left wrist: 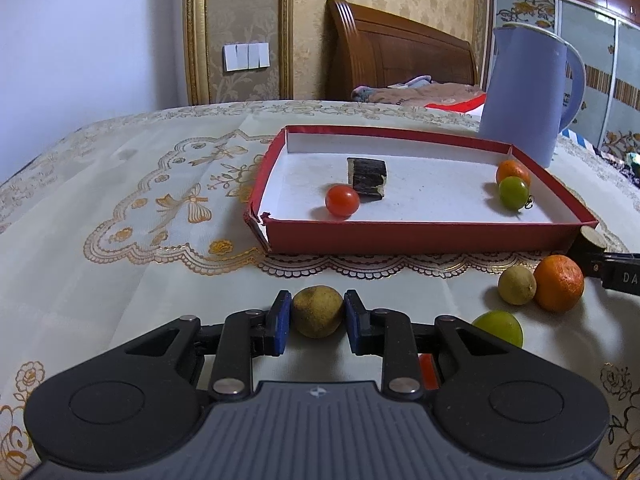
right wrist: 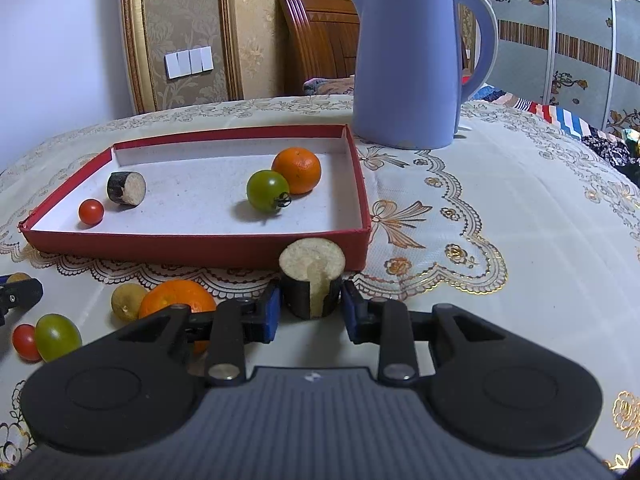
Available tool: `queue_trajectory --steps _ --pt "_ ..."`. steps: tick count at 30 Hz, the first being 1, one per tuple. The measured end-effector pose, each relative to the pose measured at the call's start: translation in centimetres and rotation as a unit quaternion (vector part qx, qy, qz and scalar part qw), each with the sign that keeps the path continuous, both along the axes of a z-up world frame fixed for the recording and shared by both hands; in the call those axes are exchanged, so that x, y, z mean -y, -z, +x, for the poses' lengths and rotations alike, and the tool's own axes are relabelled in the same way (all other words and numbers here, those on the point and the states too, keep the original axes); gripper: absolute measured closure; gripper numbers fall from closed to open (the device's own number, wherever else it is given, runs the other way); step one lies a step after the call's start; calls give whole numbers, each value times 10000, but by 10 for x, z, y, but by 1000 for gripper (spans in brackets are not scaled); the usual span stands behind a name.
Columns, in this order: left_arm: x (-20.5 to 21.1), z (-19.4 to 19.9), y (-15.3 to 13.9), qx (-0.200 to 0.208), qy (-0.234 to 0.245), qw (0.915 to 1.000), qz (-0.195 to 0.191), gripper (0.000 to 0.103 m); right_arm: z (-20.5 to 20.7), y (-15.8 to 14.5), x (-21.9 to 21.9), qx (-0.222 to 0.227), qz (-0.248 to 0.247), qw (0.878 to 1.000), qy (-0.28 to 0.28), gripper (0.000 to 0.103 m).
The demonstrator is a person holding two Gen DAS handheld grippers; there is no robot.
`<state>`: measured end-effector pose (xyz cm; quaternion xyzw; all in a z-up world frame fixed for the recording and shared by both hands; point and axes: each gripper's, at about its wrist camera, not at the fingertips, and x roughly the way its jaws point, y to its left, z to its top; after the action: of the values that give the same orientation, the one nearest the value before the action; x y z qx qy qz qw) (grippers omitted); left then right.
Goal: Organize fruits
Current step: 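Carry the brown fruit and wooden cylinder with both grippers into the red tray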
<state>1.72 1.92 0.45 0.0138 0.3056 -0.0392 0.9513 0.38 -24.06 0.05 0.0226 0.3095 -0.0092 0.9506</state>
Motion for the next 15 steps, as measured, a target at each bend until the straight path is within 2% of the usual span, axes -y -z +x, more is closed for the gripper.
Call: queue_trajectory --steps 5,11,15 --pt "0 0 0 6 6 10000 47 76 -1 0 2 12 54 10000 7 74" --pt "8 0 0 -11 45 9995 317 76 -1 0 3 19 76 10000 8 74" --pt "8 0 0 -3 42 9995 325 76 -1 0 4 38 115 9999 33 74"
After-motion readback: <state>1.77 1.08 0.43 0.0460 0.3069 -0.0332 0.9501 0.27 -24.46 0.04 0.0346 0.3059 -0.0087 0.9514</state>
